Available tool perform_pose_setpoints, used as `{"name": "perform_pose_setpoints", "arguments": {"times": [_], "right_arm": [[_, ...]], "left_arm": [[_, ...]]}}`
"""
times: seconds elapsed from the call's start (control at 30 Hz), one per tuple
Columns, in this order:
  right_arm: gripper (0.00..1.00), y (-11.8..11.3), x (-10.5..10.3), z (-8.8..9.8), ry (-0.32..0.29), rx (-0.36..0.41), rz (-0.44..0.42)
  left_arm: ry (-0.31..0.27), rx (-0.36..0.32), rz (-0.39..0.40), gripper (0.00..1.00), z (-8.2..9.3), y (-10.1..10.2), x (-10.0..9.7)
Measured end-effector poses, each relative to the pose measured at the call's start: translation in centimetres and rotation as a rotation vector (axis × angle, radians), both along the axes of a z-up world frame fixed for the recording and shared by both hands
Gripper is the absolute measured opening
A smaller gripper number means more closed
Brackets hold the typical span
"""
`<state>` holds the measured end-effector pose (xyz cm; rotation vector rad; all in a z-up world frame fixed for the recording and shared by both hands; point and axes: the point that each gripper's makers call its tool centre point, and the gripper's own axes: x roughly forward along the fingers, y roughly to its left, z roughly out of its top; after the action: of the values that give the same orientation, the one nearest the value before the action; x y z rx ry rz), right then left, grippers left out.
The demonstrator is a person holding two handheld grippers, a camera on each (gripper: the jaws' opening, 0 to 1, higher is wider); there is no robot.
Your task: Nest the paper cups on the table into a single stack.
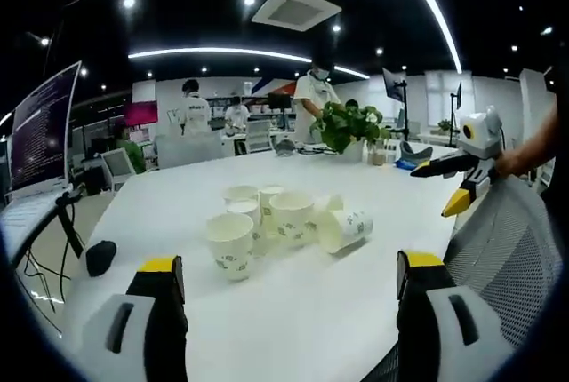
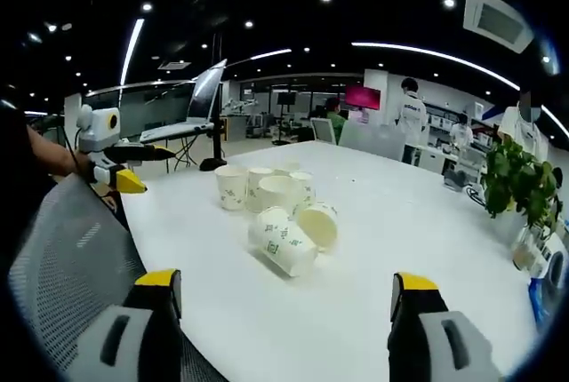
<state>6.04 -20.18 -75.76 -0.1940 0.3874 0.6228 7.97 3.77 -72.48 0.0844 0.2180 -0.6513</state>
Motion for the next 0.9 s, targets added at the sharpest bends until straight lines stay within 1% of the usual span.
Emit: {"name": "perform_pose_setpoints", "arguments": {"times": [0.9], "right_arm": [[1.00,-0.26,0.04,-0.29,0.006,0.000,-0.001]], "left_arm": [[0.012,0.006,-0.021,0.99,0.03,-0.71,-0.37]]}}
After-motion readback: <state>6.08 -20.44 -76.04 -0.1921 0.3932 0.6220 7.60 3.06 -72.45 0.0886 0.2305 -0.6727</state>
